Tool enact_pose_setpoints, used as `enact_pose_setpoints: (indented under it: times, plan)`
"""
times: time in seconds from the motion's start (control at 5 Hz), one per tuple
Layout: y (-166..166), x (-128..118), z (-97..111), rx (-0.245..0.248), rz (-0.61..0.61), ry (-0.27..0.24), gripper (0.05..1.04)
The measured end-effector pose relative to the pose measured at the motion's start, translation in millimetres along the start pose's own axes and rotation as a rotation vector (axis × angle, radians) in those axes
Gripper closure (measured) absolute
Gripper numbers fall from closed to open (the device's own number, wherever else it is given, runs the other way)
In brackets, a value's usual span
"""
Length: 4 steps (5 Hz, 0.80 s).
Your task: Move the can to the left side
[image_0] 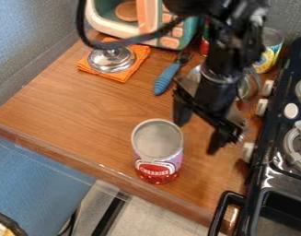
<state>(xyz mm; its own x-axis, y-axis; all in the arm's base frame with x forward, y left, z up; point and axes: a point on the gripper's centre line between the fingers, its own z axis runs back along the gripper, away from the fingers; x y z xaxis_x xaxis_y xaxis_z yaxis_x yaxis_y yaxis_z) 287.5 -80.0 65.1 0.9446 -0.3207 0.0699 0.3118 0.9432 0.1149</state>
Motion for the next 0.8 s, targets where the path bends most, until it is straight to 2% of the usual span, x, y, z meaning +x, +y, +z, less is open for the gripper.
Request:
enact_pose_setpoints:
  times: [0.2, 0.4, 0.8]
  plan:
    - [18.1, -1.7, 1.9, 0.009, 0.032, 0.025, 0.083]
    - [21.7, 2.0, -0.4, -0.065, 0.021, -0.010, 0.083]
    - [-34.1, 18.4, 8.7, -0.110, -0.071, -0.111, 0.083]
